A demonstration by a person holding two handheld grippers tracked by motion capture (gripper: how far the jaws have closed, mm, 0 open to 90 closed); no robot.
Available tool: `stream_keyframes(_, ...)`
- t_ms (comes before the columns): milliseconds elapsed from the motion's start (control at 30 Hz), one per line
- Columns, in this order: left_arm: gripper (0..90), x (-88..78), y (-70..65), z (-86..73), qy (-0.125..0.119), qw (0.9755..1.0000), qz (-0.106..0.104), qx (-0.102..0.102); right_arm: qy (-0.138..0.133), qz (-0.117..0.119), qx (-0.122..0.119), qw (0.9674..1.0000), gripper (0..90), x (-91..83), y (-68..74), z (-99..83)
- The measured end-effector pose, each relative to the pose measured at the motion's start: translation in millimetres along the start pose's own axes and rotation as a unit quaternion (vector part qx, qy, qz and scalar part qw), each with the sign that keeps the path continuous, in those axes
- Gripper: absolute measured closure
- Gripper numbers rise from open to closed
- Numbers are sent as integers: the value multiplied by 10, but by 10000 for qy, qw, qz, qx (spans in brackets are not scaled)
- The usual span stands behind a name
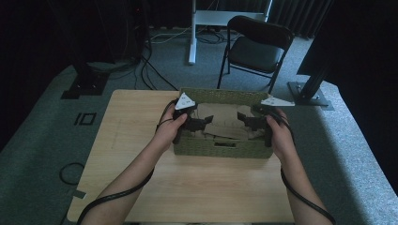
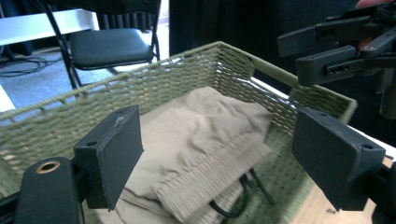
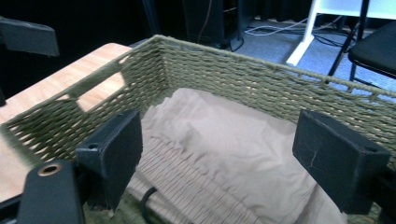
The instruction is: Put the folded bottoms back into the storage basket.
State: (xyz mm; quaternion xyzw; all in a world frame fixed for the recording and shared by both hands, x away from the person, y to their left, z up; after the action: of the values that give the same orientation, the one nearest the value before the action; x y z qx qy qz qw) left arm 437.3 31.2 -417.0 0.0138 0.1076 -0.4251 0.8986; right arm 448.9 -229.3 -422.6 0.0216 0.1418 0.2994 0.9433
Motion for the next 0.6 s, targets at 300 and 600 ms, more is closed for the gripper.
stream_keyframes(300,179,-149,-205,-158,26,9997,-84,218,-99,301,-77,9995,157,-217,200,-124)
stream_keyframes(600,178,-312,-482,-266,21,9981,-580,225,-64,554,-211,9982,156,-408,400,-358)
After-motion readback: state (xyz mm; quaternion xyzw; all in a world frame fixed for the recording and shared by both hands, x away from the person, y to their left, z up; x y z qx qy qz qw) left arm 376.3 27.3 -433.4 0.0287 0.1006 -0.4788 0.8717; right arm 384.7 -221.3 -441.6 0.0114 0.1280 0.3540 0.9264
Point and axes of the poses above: each handheld gripper's, and its own axes: x roughly forward along the jaws, z roughly out of its top, y roughly to its left, the point moved 4 cm from there along x, roughly forward along the jaws, and after that the axes turned 11 degrees about -y, right-handed, at the moved point
